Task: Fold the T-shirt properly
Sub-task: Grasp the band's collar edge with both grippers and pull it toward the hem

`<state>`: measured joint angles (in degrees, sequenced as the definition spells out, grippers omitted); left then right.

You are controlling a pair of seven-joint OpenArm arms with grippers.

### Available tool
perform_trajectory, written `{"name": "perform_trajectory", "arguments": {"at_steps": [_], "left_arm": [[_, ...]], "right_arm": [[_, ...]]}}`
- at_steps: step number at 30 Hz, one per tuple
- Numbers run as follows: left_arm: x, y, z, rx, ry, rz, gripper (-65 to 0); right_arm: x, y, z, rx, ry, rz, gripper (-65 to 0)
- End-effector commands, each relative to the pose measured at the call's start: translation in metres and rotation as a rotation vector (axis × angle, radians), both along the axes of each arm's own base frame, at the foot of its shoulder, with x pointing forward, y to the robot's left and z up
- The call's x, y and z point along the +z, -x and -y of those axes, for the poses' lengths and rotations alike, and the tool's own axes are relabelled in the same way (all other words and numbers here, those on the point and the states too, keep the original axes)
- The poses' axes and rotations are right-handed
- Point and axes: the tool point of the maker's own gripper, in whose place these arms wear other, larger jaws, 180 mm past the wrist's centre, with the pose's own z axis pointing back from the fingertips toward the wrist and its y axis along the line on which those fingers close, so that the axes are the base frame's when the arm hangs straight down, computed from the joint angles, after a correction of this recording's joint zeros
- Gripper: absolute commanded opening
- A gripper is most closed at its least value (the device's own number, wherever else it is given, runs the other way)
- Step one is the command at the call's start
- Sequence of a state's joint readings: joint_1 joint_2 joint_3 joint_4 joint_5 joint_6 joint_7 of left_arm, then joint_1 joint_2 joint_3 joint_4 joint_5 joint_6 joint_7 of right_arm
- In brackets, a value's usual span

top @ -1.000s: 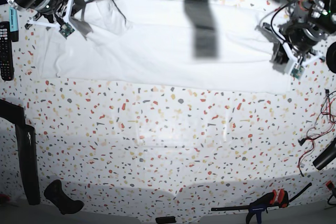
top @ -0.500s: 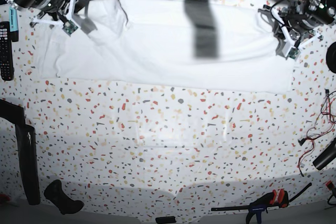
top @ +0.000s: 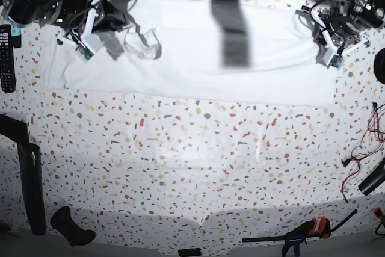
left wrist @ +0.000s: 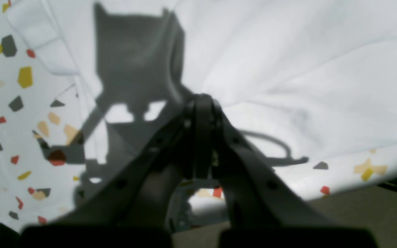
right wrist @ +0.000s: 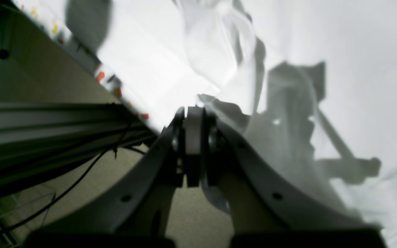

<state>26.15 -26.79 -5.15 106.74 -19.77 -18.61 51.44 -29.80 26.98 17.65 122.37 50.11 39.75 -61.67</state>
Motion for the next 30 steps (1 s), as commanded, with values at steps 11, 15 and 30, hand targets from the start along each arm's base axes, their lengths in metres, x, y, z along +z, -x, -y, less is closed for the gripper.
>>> {"name": "perform_trajectory", "arguments": {"at_steps": [11,15,30], "left_arm": [[0.008,-0.007,-0.002,-0.008,-0.004,0.030,-65.0],[0.008,-0.007,-0.002,-0.008,-0.003,0.030,-65.0],[0.007,-0.007,-0.003,-0.009,-0.012,0.028,-65.0]], "right_arm": [[0.027,-0.025,0.050,-0.124,0.091,0.111,-65.0],[0.039,-0.032,0.077,-0.202,0.139,0.155,-65.0],[0.047,-0.046,0.099,-0.260,0.230,0.256,-65.0]]}}
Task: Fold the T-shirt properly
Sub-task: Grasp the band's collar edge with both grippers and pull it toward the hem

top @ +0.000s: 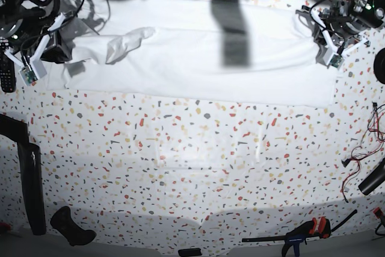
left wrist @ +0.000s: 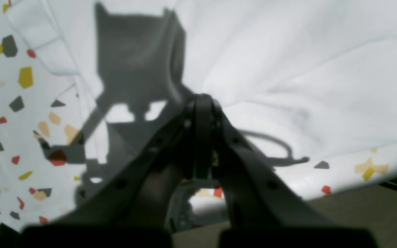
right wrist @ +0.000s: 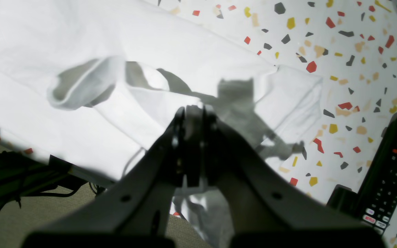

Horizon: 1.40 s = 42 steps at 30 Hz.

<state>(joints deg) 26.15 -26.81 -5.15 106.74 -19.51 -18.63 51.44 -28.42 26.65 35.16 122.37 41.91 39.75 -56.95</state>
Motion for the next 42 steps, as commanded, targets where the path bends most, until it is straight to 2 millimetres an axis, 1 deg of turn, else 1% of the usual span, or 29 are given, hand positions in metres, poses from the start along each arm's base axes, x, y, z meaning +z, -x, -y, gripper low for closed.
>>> {"name": "perform_trajectory", "arguments": {"at_steps": [1,3,4,6,7,8,9,12,15,17,21,24,28,30,34,38,40,42], "left_arm": [[0.007,-0.007,-0.002,-0.008,-0.008,0.028,-65.0],[0.007,-0.007,-0.002,-0.008,-0.007,0.028,-65.0],[0.007,-0.006,-0.002,-0.008,-0.007,0.028,-65.0],[0.007,-0.007,-0.002,-0.008,-0.007,0.028,-65.0],[0.007,-0.007,-0.002,-0.008,-0.007,0.028,-65.0],[0.007,-0.007,-0.002,-0.008,-0.008,0.028,-65.0],[0.007,-0.007,-0.002,-0.008,-0.007,0.028,-65.0],[0.007,-0.007,-0.002,-0.008,-0.007,0.028,-65.0],[0.007,-0.007,-0.002,-0.008,-0.007,0.028,-65.0],[0.007,-0.007,-0.002,-0.008,-0.007,0.029,-65.0],[0.007,-0.007,-0.002,-0.008,-0.007,0.029,-65.0],[0.007,-0.007,-0.002,-0.007,-0.007,0.029,-65.0],[0.008,-0.007,-0.002,-0.008,-0.007,0.029,-65.0],[0.008,-0.007,-0.002,-0.008,-0.007,0.030,-65.0],[0.009,-0.010,-0.001,-0.009,0.000,0.047,-65.0],[0.012,-0.014,0.001,-0.010,0.011,0.076,-65.0],[0.013,-0.015,0.001,-0.010,0.011,0.079,-65.0],[0.014,-0.018,0.001,-0.012,0.012,0.088,-65.0]], "right_arm": [[0.009,-0.004,-0.001,0.017,0.009,0.034,-65.0],[0.009,-0.005,-0.001,0.017,0.008,0.037,-65.0],[0.010,-0.005,-0.001,0.018,0.006,0.042,-61.8],[0.012,-0.008,-0.001,0.016,0.011,0.060,-50.2],[0.013,-0.010,0.002,0.012,0.028,0.073,-45.8],[0.014,-0.012,0.006,0.005,0.054,0.088,-43.0],[0.015,-0.013,0.011,-0.002,0.083,0.100,-42.0],[0.014,-0.015,0.023,-0.021,0.158,0.107,-42.1],[0.015,-0.016,0.029,-0.058,0.171,0.109,-42.1],[0.016,-0.016,0.023,-0.053,0.133,0.115,-42.1],[0.018,-0.013,-0.002,-0.010,-0.026,0.094,-42.1],[0.014,-0.009,-0.005,-0.009,-0.048,0.069,-42.1],[-0.001,-0.005,0.000,-0.051,-0.080,0.030,-42.1],[-0.014,-0.001,0.005,-0.086,-0.107,-0.003,-42.1],[-0.045,0.005,0.024,-0.159,-0.116,-0.076,-42.1],[-0.077,0.001,0.041,-0.204,-0.081,-0.140,-42.1],[-0.089,-0.007,0.040,-0.207,-0.091,-0.166,-42.1],[-0.100,-0.016,0.032,-0.195,-0.121,-0.186,-42.1]]}}
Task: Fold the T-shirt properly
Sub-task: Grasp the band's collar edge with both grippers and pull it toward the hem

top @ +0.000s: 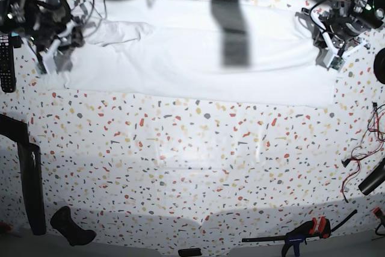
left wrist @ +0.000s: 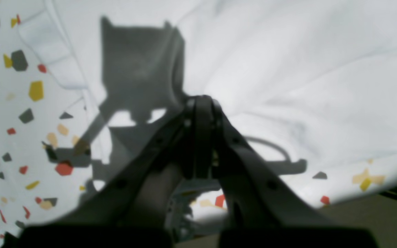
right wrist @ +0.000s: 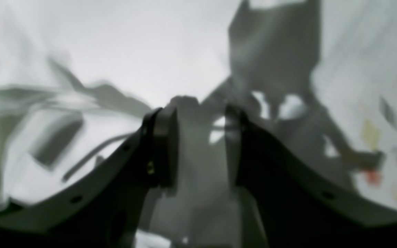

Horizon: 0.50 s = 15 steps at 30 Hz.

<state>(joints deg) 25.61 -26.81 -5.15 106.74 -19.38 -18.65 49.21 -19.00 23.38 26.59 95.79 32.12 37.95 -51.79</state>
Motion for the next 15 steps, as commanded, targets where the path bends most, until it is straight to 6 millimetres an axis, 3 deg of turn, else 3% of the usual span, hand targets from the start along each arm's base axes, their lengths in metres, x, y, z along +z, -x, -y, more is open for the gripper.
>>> {"name": "perform_trajectory", "arguments": {"at_steps": [1,7,11,15], "left_arm": [[0.009,-0.009,-0.001,-0.011,0.001,0.043,-65.0],[-0.004,-0.015,-0.014,0.027,-0.010,0.011,-65.0],[-0.024,-0.020,-0.032,0.075,-0.016,-0.035,-65.0],[-0.030,-0.040,-0.038,0.088,-0.003,-0.032,-65.0]], "right_arm": [[0.005,-0.011,-0.002,0.017,-0.010,0.028,-42.1],[-0.020,-0.033,-0.028,0.082,-0.051,-0.026,-42.1],[-0.028,-0.046,-0.030,0.102,-0.020,-0.035,-42.1],[-0.024,-0.063,-0.025,0.066,-0.029,-0.010,-42.1]]}}
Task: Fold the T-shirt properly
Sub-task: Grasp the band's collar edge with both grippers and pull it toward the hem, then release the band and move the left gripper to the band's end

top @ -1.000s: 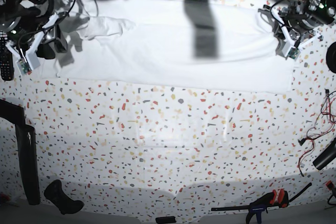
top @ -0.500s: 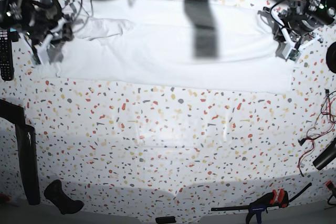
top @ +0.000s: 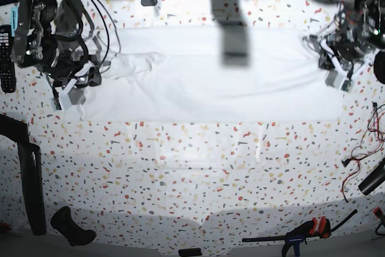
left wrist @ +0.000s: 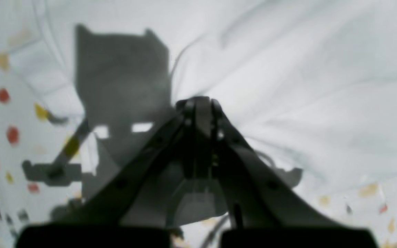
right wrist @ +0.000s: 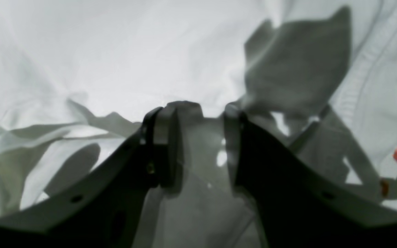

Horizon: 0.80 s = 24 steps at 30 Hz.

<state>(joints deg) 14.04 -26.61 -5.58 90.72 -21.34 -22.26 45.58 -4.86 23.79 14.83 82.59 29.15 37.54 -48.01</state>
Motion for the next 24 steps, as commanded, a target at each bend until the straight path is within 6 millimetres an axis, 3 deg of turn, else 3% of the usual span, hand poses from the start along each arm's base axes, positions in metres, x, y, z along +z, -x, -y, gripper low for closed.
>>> {"name": "perform_trajectory", "arguments": {"at_steps": [1,7,12,15,21,22,24], "left_arm": [[-0.005,0.001,-0.010,0.018,-0.045,-0.040,-65.0],[0.004,-0.032,-0.005,0.023,-0.015,0.013,-65.0],[0.024,-0.045,-0.007,0.001,-0.056,0.013,-65.0],[0.057,-0.059,-0.003,-0.045,-0.089,0.107,-65.0],[0.140,-0.087,0.019,-0.168,-0.131,0.400,-65.0],[0.152,-0.090,0.023,-0.184,-0.131,0.448,-61.7],[0.163,-0.097,0.021,-0.197,-0.162,0.516,-44.5]], "right_arm": [[0.001,-0.004,0.008,-0.019,0.032,-0.011,-42.1],[0.018,-0.028,0.009,-0.025,0.031,0.047,-42.1],[0.042,-0.039,0.000,0.051,0.027,0.096,-42.3],[0.073,-0.048,-0.007,0.080,0.022,0.178,-42.3],[0.128,-0.053,-0.009,0.113,0.106,0.309,-42.3],[0.134,-0.051,-0.009,0.117,0.114,0.315,-42.3],[0.143,-0.047,-0.008,0.118,0.124,0.317,-42.3]]}}
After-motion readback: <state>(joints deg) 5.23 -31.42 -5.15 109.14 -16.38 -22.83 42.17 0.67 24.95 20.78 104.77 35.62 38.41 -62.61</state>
